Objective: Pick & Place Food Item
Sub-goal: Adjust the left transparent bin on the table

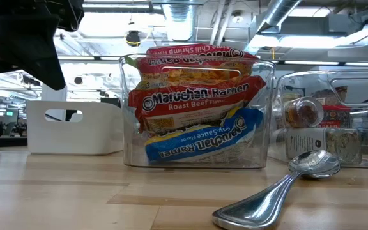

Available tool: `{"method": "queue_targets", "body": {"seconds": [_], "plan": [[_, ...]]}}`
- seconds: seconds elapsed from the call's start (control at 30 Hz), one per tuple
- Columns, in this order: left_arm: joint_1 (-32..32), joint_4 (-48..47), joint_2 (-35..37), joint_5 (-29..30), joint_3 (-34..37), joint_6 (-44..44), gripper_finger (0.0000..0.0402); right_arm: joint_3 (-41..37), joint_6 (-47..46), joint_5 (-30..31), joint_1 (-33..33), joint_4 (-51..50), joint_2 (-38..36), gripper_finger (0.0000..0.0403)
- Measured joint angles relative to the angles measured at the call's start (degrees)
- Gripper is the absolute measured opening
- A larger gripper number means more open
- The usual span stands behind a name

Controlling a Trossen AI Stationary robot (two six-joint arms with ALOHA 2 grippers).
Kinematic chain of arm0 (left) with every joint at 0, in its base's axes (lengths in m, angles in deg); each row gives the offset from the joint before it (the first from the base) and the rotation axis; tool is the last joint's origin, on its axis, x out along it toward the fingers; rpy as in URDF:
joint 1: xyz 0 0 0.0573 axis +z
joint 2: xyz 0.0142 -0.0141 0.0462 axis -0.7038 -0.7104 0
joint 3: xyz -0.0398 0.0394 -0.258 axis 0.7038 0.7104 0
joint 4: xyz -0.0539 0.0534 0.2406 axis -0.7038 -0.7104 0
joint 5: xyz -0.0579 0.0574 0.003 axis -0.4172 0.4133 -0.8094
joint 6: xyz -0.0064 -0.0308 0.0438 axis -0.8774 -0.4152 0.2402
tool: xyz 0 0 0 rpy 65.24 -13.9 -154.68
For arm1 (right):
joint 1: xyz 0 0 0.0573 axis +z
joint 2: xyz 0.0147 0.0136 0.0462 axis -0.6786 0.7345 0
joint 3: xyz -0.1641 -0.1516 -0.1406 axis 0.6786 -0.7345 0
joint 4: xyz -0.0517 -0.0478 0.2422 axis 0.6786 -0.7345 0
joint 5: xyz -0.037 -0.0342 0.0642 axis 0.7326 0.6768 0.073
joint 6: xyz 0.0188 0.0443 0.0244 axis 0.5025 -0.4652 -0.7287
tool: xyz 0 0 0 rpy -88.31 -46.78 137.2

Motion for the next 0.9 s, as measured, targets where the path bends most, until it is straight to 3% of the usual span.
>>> {"method": "queue_targets", "body": {"seconds": [0.2, 0.4, 0.6, 0.9], "plan": [[-0.19, -0.01, 0.00, -6.24, 0.00, 0.00, 0.0000, 0.04, -7.85, -0.13, 0.44, -5.31, 1.54, 0.0000], [-1.98, 1.28, 0.00, -7.37, 0.00, 0.02, 0.0000, 0.04, -14.29, -1.37, 0.42, -14.30, 1.38, 0.0000], [-3.30, 7.83, -0.02, -7.50, 0.00, 0.51, 0.0000, 0.04, -14.75, -1.68, -0.97, -17.47, 1.38, 0.0000], [-3.80, 19.84, -0.02, -10.06, 0.00, 8.84, 0.0000, 0.04, -14.72, -1.76, -4.24, -22.45, 1.38, 0.0000]]}}
